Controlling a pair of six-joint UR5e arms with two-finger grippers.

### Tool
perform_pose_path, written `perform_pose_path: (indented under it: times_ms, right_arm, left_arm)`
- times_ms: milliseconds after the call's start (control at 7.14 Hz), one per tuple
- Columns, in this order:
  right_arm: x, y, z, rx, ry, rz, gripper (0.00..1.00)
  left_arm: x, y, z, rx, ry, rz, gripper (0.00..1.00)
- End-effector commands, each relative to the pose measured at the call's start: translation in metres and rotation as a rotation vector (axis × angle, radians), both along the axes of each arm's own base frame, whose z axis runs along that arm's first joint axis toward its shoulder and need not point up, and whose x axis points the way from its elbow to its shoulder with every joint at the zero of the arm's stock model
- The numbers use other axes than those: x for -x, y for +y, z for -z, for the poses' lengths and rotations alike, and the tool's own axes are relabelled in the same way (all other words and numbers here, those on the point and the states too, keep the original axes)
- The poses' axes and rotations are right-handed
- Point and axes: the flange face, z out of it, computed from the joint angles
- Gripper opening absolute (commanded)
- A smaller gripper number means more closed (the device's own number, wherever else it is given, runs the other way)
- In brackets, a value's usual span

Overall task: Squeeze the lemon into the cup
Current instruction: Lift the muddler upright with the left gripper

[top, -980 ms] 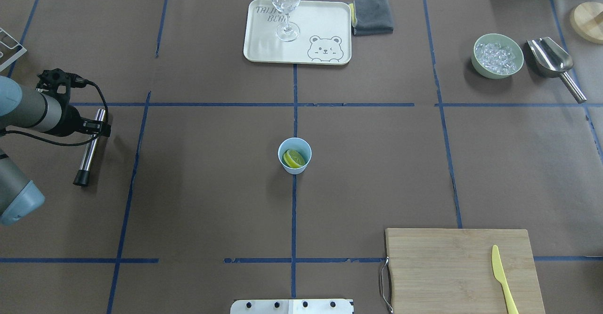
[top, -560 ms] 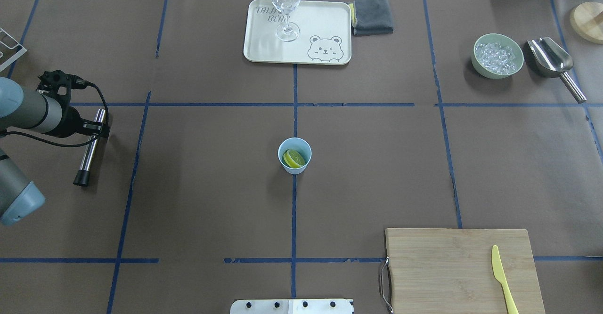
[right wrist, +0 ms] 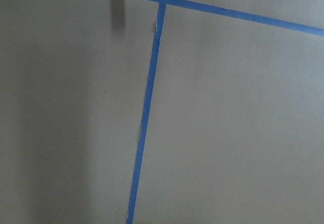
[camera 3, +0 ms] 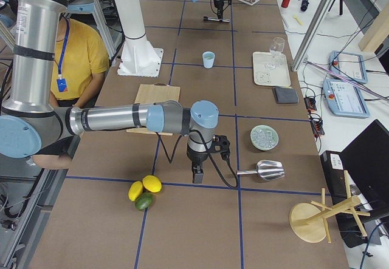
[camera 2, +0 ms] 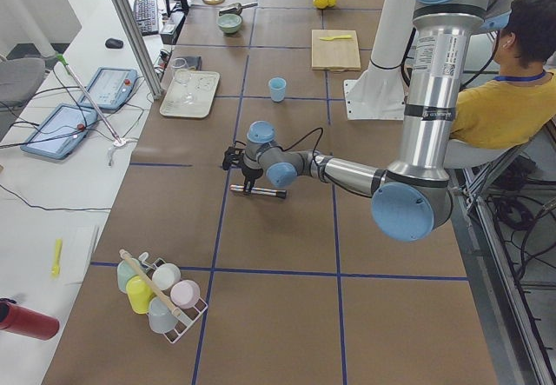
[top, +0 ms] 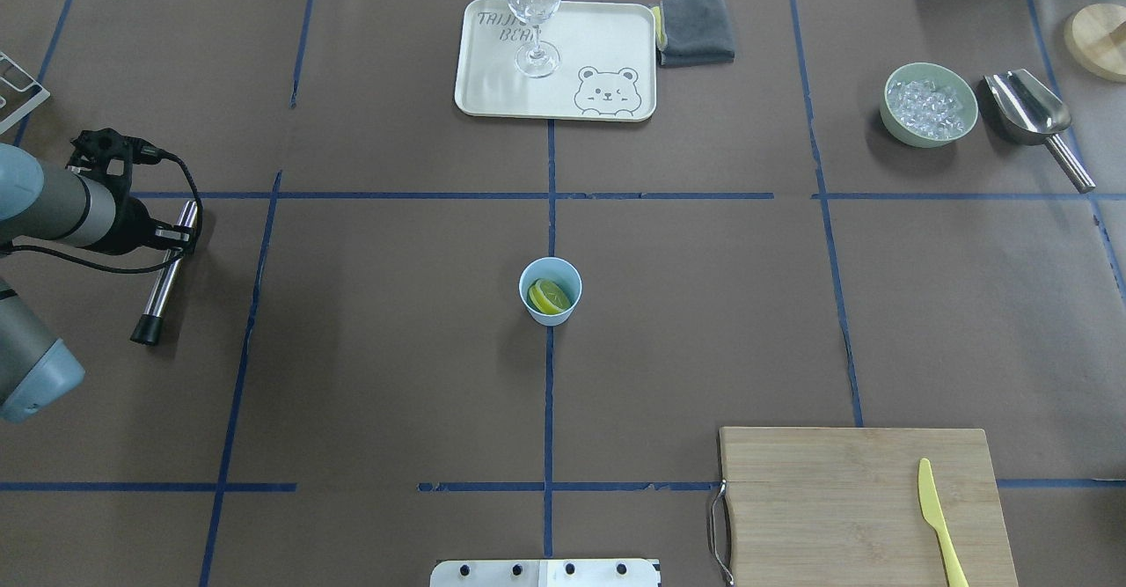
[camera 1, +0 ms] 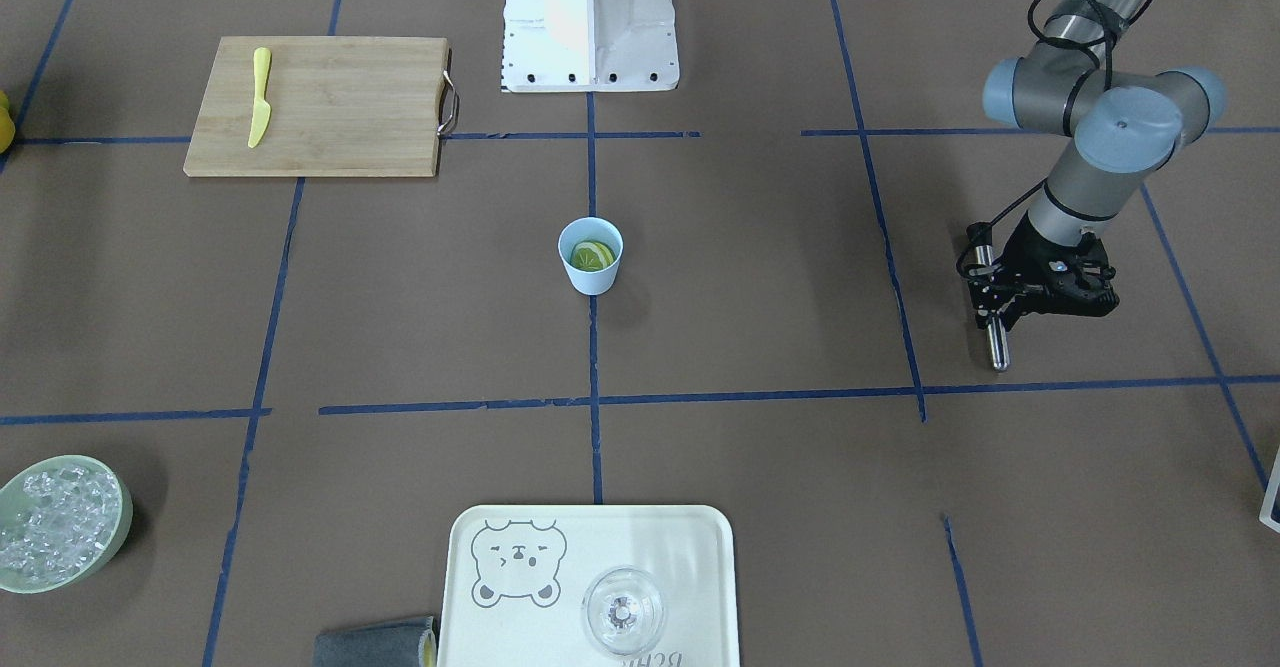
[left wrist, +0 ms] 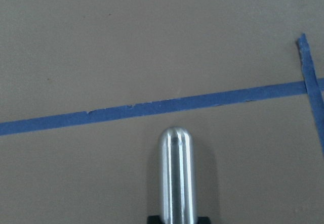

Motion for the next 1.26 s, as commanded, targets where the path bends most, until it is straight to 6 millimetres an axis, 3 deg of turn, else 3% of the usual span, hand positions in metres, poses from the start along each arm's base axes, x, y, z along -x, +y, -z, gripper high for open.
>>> perform_pose_path:
  times_ms: [0, 140, 280, 420, 700, 980, 1120]
  right_arm:
    - [0.0, 0.0, 0.001, -0.001, 0.0, -0.001, 1.0]
    - [0.0, 0.0, 0.001, -0.002, 0.0, 0.0, 1.0]
    - [-0.002, 0.0, 0.002, -0.003, -0.002, -0.005, 1.0]
    - [-0.004, 0.003, -0.001, 0.003, -0.001, -0.009, 1.0]
    - [-0.007, 0.006, -0.003, 0.009, -0.001, -0.017, 1.0]
    - [-0.011, 0.008, -0.004, 0.01, -0.001, -0.028, 1.0]
    - [-0.013, 0.009, -0.004, 0.013, 0.001, -0.033, 1.0]
  left_arm:
    - [0.003, 0.003, 0.041, -0.062, 0.05, -0.005, 0.0]
    - [0.0, 0.0, 0.074, -0.145, 0.076, -0.036, 0.0]
    - [-0.004, -0.005, 0.121, -0.243, 0.123, -0.058, 0.0]
    - [-0.011, -0.013, 0.183, -0.373, 0.228, -0.053, 0.0]
    - [-0.011, -0.012, 0.263, -0.569, 0.4, -0.049, 0.0]
    - [-0.014, -0.006, 0.31, -0.743, 0.507, 0.05, 0.0]
    - [-0.037, 0.02, 0.316, -0.851, 0.62, 0.093, 0.0]
